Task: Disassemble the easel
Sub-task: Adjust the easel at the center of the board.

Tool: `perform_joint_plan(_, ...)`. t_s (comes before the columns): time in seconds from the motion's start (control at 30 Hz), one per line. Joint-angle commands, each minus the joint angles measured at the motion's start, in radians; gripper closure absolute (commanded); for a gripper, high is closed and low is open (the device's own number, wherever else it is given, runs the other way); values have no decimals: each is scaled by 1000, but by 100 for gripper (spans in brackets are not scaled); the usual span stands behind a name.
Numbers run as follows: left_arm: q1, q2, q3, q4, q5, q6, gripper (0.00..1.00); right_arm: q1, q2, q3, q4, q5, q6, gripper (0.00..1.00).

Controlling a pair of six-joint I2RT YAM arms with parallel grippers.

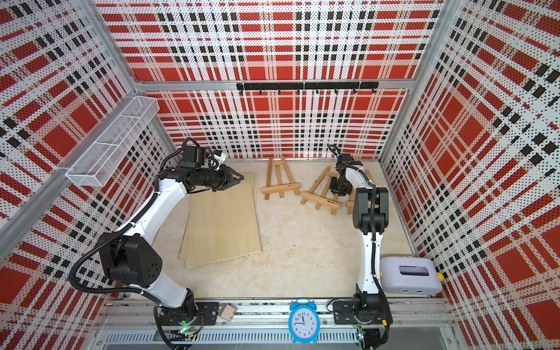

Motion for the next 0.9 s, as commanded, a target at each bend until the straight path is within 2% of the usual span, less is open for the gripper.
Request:
perform_joint_plan(0.0,10,0,24,19,-2,-6,65,-24,45,129,-59,19,-76,79)
perform_joint_plan(0.17,11,8,38,21,-5,-19,65,-39,124,284,-95,6,-135,78)
perform_joint_plan(0.37,9,11,45,19,-14,-41,65,-34,135,300,9,11,-256,74)
perform_joint_plan(0.67,9,-10,38,-10,-46,-54,65,-34,164,373,6,11,-496,72)
perform_joint_plan(0.87,8,-13,33,-15,-51,-65,65,-34,239,470,-37,-45,-506,71)
